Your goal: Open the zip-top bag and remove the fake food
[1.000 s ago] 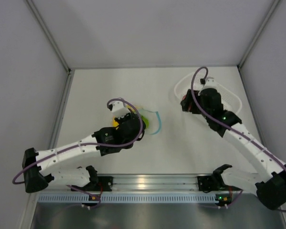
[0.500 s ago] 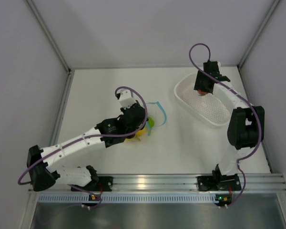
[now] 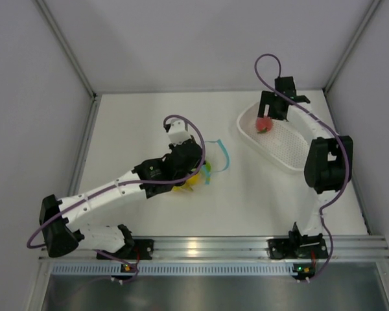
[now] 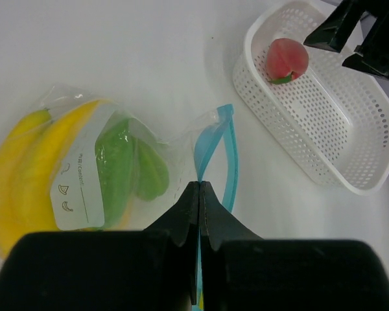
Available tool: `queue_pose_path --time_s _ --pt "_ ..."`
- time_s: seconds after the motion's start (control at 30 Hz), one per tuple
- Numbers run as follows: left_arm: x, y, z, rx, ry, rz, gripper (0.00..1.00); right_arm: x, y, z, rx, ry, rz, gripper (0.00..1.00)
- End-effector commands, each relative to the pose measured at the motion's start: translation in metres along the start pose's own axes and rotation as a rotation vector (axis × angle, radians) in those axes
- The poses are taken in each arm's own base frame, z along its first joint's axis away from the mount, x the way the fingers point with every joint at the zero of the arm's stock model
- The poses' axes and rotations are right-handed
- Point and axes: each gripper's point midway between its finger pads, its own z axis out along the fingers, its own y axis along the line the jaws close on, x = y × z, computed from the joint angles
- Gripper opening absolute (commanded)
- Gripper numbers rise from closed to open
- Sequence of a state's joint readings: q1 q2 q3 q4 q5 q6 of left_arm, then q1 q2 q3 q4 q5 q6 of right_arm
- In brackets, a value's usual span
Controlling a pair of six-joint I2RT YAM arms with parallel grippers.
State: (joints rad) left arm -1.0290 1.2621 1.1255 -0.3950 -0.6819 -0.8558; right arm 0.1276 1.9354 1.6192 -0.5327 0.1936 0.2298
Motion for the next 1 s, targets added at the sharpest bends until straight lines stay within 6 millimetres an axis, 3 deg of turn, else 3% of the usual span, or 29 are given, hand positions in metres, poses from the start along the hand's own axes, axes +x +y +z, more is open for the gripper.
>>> queue_pose_path --time_s 0.0,0.03,0.07,0.1,0.13,0.17,0.2,0.23,0.3,0.33,0.4,0.43,0.5,0.53,0.73,0.83,0.97 --pt "-0.024 -0.019 -0.005 0.052 -0.054 -0.051 0.0 -0.045 0.018 -0.072 -0.177 -0.135 0.071 0.99" --pt "-0.026 -0.018 -0.006 0.049 -0.06 -0.057 0.0 -0.033 0.048 -0.079 -0.375 -0.121 0.095 1.0" --pt "-0.027 -0.017 -0.006 0.046 -0.065 -0.065 0.0 -0.029 0.057 -0.09 -0.461 -0.135 0.122 0.99" --pt "-0.029 -0.016 -0.006 0.037 -0.074 -0.079 0.0 -0.04 0.065 -0.122 -0.554 -0.216 0.144 1.0" --pt "-0.032 -0.015 -0.008 0.038 -0.083 -0.09 0.0 -0.014 0.075 -0.123 -0.618 -0.17 0.202 0.99" --pt "-0.033 -0.015 -0.008 0.037 -0.086 -0.097 0.0 -0.015 0.089 -0.141 -0.709 -0.2 0.204 0.98" --pt "-0.034 -0.016 -0.009 0.038 -0.088 -0.104 0.0 -0.017 0.094 -0.168 -0.754 -0.23 0.218 0.9" --pt "-0.034 -0.016 -0.009 0.039 -0.089 -0.107 0.0 0.009 0.108 -0.173 -0.787 -0.191 0.206 0.85" --pt "-0.035 -0.018 -0.009 0.043 -0.088 -0.118 0.0 0.012 0.123 -0.21 -0.857 -0.261 0.214 0.75" --pt "-0.035 -0.02 -0.009 0.049 -0.085 -0.122 0.0 0.036 0.14 -0.217 -0.891 -0.227 0.195 0.72" --pt "-0.034 -0.021 -0.009 0.051 -0.082 -0.138 0.0 0.048 0.15 -0.236 -0.92 -0.23 0.216 0.64" --pt "-0.035 -0.021 -0.01 0.052 -0.082 -0.146 0.0 0.07 0.162 -0.24 -0.946 -0.184 0.196 0.62" --pt "-0.034 -0.022 -0.01 0.054 -0.081 -0.165 0.0 0.071 0.172 -0.252 -0.978 -0.222 0.212 0.61" --pt "-0.035 -0.022 -0.01 0.054 -0.082 -0.172 0.0 0.087 0.184 -0.256 -1.007 -0.194 0.196 0.6" --pt "-0.038 -0.022 -0.014 0.064 -0.083 -0.253 0.0 0.111 0.221 -0.253 -1.005 -0.146 0.193 0.58" --pt "-0.04 -0.023 -0.016 0.067 -0.087 -0.273 0.0 0.12 0.241 -0.239 -0.961 -0.146 0.127 0.58" --pt "-0.038 -0.021 -0.016 0.065 -0.086 -0.286 0.0 0.13 0.256 -0.218 -0.935 -0.08 0.179 0.57"
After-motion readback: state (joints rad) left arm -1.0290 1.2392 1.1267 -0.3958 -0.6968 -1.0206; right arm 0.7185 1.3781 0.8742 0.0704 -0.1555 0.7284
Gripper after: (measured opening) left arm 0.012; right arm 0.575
